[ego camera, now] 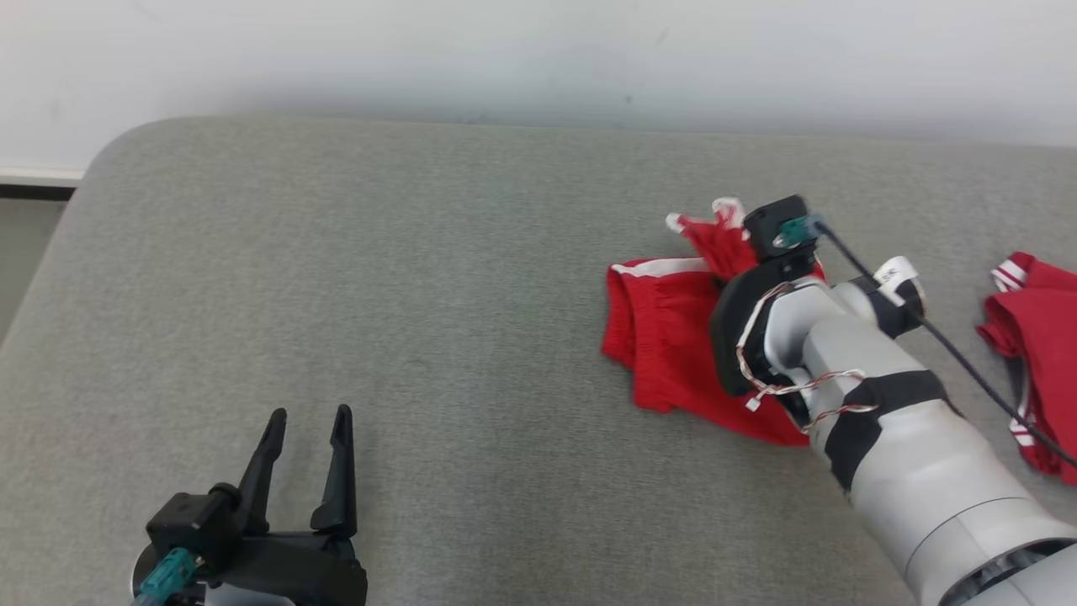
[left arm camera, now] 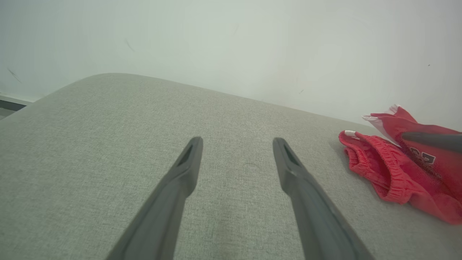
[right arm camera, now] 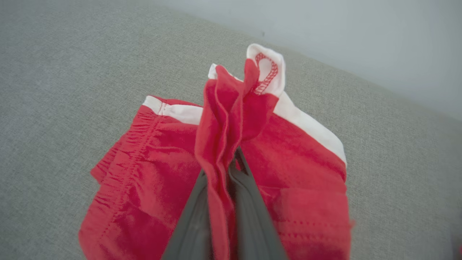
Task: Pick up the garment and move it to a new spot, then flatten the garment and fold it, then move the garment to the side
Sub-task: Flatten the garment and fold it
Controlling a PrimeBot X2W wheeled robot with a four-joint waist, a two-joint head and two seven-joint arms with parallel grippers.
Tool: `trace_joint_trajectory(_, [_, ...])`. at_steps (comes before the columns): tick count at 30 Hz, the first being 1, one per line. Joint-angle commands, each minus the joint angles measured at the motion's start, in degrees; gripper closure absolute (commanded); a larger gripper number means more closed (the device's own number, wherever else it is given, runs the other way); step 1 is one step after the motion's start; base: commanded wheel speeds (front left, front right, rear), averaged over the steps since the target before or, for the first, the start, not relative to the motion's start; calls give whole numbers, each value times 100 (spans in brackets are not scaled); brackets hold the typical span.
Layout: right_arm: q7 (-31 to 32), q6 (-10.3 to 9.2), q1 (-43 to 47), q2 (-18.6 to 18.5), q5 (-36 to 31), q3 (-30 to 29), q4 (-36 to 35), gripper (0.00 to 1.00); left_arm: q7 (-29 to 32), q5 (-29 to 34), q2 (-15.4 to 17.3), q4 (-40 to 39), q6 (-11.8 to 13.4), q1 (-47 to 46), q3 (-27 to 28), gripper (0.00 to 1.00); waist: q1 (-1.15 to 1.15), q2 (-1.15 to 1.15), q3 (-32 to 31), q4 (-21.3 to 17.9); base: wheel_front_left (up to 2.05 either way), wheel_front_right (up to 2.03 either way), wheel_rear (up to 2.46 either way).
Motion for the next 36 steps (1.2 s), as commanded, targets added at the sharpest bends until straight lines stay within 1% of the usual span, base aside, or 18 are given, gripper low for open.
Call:
trace_joint_trajectory(1, [73,-18,76,51,-37,41,-5,100,-9,-30,3,16,-9,-15,-32,0,0,0,-7,166,0,0,0])
trace_joint_trajectory(5, [239,-18,165,208,-53,115,3,100,-9,-106,4,25,19,-49,-113,0,0,0,11,337,0,0,0])
trace_joint_trajectory(8, [319,-18,198,259,-17,138,-39,100,-9,-141,5,10,46,-49,-156,0,0,0,27,411,0,0,0])
trace_joint_trajectory(9, [344,-18,230,272,23,142,-71,87,-9,-147,5,5,58,-44,-165,0,0,0,28,423,0,0,0])
trace_joint_trajectory(10, [368,-18,268,286,80,138,-130,58,-9,-147,4,5,65,-37,-169,0,0,0,27,430,0,0,0])
trace_joint_trajectory(11, [339,-18,301,299,183,100,-220,0,-9,-146,5,13,69,-32,-163,0,0,0,22,431,0,0,0])
trace_joint_trajectory(12, [317,-18,343,305,322,69,-355,0,-9,-147,4,20,65,-26,-156,0,0,0,14,426,0,0,0])
trace_joint_trajectory(13, [317,-18,343,305,322,69,-355,0,-9,-147,4,20,65,-26,-156,0,0,0,14,426,0,0,0])
trace_joint_trajectory(14, [277,-18,391,305,480,35,-530,0,-9,-148,4,26,68,-11,-142,0,0,0,-2,412,0,0,0])
trace_joint_trajectory(17, [266,-18,561,307,1136,9,-1289,0,-8,-134,3,22,86,60,-96,0,0,0,-54,332,0,0,0])
trace_joint_trajectory(19, [197,-18,605,272,1388,-62,-1684,0,-8,-108,5,-1,99,101,-56,0,0,0,-85,253,0,0,0])
trace_joint_trajectory(22, [15,-18,660,-146,1403,-235,-2005,0,-6,-91,1,-49,101,113,1,0,0,0,-89,142,0,0,0])
trace_joint_trajectory(26, [-184,-17,836,-662,1140,-619,-1929,0,-6,-76,6,-67,80,58,-16,0,0,0,-68,48,0,0,0])
trace_joint_trajectory(27, [-234,-17,901,-793,1016,-706,-1848,5,-6,-78,5,-65,74,41,-29,0,0,0,-60,35,0,0,0])
trace_joint_trajectory(28, [-303,-17,1054,-960,780,-834,-1660,98,-6,-92,5,-54,61,1,-56,0,0,0,-35,16,0,0,0])
trace_joint_trajectory(29, [-302,-17,1147,-975,680,-856,-1578,100,-6,-94,5,-45,55,-20,-67,0,0,0,-22,4,0,0,0])
trace_joint_trajectory(32, [-303,-17,1385,-969,452,-890,-1432,100,-6,-95,5,-24,43,-71,-68,0,0,0,13,-22,0,0,0])
trace_joint_trajectory(36, [-263,-17,1635,-733,308,-787,-1439,100,-5,-40,6,-14,35,-110,-35,0,0,0,39,-51,0,0,0])
